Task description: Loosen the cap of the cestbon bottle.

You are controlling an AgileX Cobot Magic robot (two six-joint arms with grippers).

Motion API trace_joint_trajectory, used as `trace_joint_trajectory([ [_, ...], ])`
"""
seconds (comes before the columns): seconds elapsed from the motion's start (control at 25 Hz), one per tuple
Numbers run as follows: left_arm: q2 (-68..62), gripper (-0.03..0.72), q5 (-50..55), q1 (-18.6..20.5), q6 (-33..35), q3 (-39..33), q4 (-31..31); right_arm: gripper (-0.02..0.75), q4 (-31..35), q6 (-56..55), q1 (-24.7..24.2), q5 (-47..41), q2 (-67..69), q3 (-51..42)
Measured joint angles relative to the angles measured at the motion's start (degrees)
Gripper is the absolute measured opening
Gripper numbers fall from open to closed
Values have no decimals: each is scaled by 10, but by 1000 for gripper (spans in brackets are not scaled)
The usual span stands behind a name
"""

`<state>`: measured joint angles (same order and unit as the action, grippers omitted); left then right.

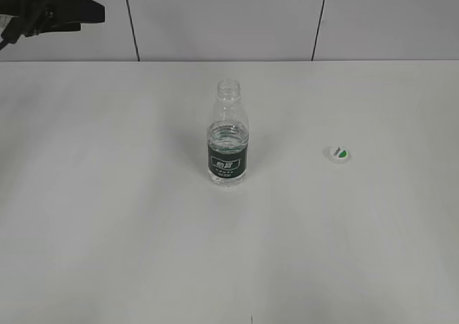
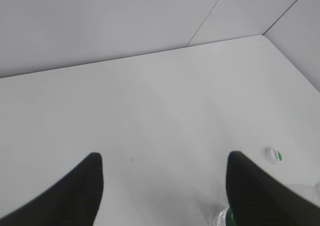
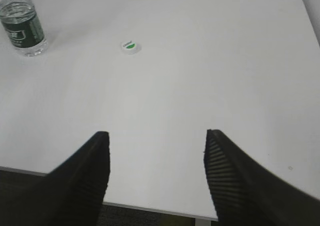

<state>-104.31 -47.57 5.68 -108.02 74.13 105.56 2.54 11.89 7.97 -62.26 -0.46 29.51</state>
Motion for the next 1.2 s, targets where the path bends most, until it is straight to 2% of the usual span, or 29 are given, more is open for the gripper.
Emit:
trace_joint_trajectory([
  [0.28, 0, 473, 48, 0, 0, 0, 0, 459, -5, 0, -116, 0, 0, 0],
  [0.36, 0, 473, 74, 0, 0, 0, 0, 459, -6, -1, -132, 0, 0, 0],
  [0.56, 0, 449, 135, 0, 0, 0, 0, 459, -6, 0, -137, 0, 0, 0],
  [0.96, 0, 385, 155, 0, 0, 0, -1, 459, -6, 0, -137, -1, 0, 0],
  [1.2, 0, 384, 247, -12, 0, 0, -9, 459, -6, 0, -137, -1, 0, 0],
])
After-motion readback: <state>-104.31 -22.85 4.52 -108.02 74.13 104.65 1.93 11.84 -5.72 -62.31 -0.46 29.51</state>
